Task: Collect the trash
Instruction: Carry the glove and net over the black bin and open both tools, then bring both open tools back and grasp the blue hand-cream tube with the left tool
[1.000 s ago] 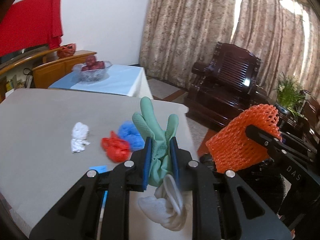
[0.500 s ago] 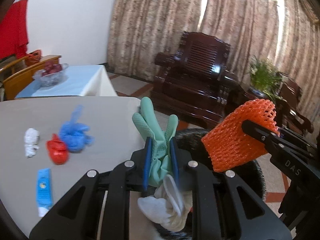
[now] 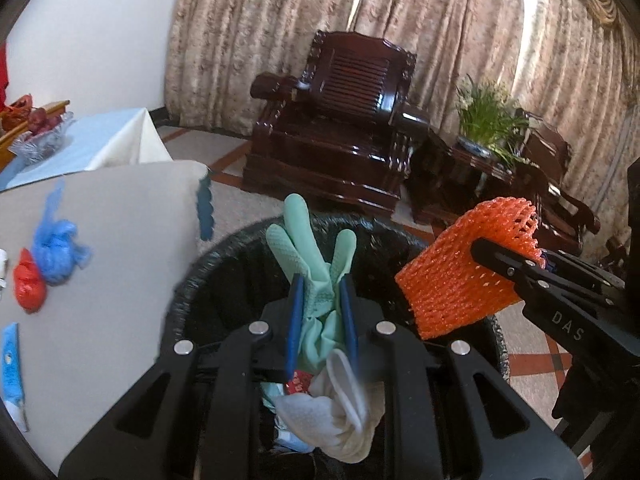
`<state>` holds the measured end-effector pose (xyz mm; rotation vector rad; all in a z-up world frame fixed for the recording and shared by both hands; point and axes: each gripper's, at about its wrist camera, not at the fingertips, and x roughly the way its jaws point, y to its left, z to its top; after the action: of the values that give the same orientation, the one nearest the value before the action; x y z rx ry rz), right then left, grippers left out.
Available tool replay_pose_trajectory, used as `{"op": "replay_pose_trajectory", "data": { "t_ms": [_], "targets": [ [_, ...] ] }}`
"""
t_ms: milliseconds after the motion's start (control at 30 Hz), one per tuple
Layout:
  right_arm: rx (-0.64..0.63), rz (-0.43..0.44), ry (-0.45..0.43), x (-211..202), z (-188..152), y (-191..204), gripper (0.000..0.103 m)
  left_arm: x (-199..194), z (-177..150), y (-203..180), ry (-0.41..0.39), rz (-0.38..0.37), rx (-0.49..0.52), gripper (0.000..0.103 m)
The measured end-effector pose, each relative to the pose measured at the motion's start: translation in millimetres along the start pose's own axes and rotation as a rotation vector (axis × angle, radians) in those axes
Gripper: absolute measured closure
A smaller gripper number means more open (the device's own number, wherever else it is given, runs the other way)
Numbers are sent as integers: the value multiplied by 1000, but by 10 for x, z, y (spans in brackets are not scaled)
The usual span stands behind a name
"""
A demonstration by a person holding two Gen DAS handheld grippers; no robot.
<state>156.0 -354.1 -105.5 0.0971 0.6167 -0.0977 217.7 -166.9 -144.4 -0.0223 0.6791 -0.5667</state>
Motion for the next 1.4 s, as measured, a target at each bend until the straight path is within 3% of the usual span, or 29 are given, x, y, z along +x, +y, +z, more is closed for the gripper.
{"op": "replay_pose_trajectory", "data": {
  "t_ms": [133,233,367,433,500,567,700,800,967,1400],
  "targets": [
    [9,-9,41,105,-115,-82,82,158,-41,-40,29,-11,6,85],
    [9,-14,70,162,-181,-103,76,251,-63,-53,52,-16,6,84],
    [16,-25,92,189,-247,-109,66,333,-88,-10,86,-16,-11,65],
    [11,-38,102,201,-252,-111,53,318,-98,44,89,-12,-21,62],
    [-1,-62,108,211,-252,-85,31,286,-87,96,79,-5,-25,59],
    [-16,-81,108,203,-236,-39,25,236,-71,154,68,-1,-33,46],
    [-18,-93,93,169,-203,11,14,107,-41,228,49,11,-43,41],
    [-4,-69,70,114,-145,96,8,-43,-9,313,21,38,-41,31],
    [5,-11,37,98,-26,329,6,-359,31,574,-28,112,-46,20],
    [-55,209,-63,161,222,1496,6,-1289,-48,1763,-129,441,-129,18]
  ]
}}
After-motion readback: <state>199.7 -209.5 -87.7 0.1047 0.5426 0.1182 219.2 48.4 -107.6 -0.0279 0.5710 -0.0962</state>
